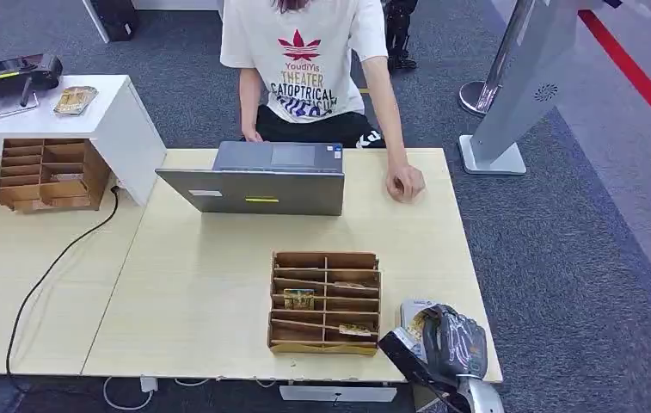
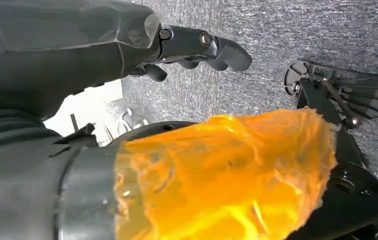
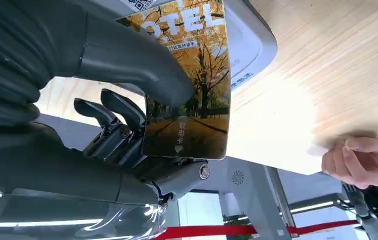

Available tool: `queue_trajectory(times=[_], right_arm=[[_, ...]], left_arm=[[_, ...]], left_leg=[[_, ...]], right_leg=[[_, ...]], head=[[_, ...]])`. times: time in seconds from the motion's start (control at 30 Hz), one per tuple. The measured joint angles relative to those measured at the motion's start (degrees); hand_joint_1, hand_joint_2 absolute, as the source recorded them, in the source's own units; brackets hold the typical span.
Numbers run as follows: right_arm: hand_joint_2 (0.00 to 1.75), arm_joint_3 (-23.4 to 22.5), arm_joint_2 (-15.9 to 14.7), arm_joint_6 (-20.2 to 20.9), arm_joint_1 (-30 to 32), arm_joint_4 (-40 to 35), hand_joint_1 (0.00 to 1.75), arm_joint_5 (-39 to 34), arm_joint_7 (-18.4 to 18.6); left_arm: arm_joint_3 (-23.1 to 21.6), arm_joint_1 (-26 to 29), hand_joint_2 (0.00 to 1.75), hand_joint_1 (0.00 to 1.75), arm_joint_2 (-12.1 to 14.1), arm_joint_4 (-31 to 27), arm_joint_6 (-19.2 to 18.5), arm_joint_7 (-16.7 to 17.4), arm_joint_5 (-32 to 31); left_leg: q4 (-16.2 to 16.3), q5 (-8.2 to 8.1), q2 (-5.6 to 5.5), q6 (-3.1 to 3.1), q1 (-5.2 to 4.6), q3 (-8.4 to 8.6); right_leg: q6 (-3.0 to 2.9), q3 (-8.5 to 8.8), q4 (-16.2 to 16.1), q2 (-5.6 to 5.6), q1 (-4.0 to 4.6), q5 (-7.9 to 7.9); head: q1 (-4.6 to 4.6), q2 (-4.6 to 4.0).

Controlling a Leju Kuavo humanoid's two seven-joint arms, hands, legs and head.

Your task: Pass the card to the sensor for recognition and then transmit it.

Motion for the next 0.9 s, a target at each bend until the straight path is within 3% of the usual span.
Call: queue_trajectory(times=[0.9], right_arm=[[1.75, 0.0, 0.0, 0.2, -0.4, 0.4, 1.75, 0.0, -0.1]], left_arm=[[-0.8, 0.0, 0.0, 0.0, 0.0, 0.0, 0.0, 0.2, 0.0]], left_leg=[[0.0, 0.0, 0.0, 0.0, 0.0, 0.01]], right_leg=[[0.0, 0.01, 0.0, 0.0, 0.0, 0.0]], head=[[0.0, 0.0]])
